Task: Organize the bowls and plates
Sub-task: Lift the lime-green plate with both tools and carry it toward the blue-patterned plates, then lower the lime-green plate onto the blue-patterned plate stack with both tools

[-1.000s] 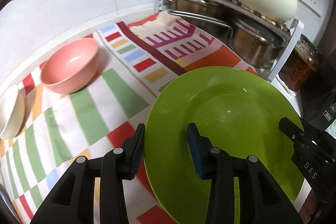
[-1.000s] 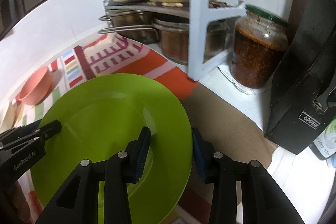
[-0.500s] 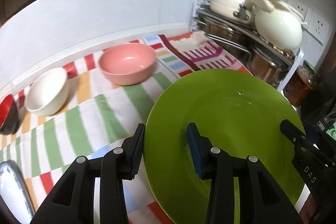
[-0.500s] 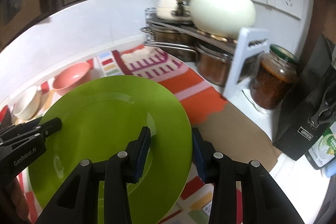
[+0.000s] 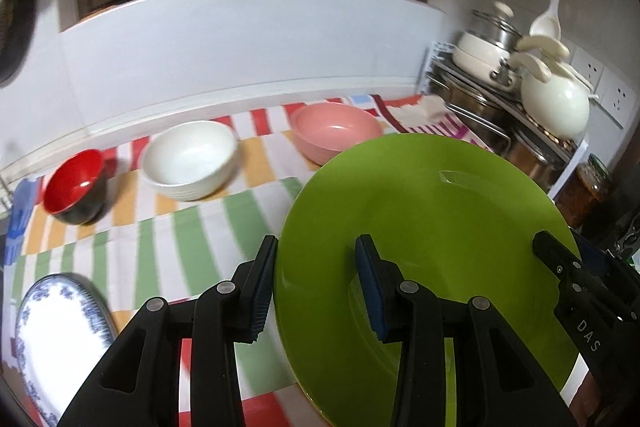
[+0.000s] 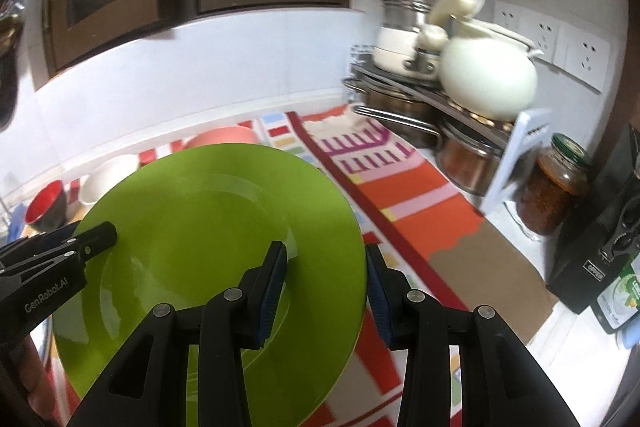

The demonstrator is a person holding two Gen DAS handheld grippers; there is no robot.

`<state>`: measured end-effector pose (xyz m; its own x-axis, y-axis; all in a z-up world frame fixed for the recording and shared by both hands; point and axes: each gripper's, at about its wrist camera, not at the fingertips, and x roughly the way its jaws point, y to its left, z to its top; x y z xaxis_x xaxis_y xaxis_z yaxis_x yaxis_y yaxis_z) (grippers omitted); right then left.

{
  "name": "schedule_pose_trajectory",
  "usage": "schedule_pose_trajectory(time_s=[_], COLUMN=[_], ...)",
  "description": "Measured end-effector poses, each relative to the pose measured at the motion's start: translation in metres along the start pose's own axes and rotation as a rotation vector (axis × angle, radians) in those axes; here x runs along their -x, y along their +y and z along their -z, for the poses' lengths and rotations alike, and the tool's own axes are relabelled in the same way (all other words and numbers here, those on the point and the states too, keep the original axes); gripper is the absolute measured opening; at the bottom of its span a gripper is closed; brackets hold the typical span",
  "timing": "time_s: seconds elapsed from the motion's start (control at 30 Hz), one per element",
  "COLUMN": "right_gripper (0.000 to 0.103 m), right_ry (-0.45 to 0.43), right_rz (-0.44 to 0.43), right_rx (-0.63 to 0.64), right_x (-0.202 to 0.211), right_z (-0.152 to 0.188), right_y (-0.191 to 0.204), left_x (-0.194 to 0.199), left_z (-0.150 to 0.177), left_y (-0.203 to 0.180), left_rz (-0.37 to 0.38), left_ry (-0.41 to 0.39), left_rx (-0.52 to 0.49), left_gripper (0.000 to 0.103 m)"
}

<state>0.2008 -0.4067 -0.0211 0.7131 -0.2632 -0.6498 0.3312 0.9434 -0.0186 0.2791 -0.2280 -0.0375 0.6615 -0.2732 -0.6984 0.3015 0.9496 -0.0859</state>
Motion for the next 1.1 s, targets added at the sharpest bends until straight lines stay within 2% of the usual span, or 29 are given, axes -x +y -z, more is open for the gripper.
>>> schedule_pose_trajectory(time_s=[0.5,1.1], right_gripper=[0.04,0.04], right_ry=[-0.027,-0.038], right_rz=[-0.112,-0.258], right_rx=[0.084,0.177], right_x=[0.033,0.063], right_z=[0.006,0.029], right_y=[0.094,0.218], left_x=[0.054,0.112], left_z=[0.022,0.055], left_y=[0.099,0.221], left_rz=[-0.103,-0.239], left_ry=[-0.033,-0.051], left_rx=[0.085,0.187], left_gripper=[0.039,0.039])
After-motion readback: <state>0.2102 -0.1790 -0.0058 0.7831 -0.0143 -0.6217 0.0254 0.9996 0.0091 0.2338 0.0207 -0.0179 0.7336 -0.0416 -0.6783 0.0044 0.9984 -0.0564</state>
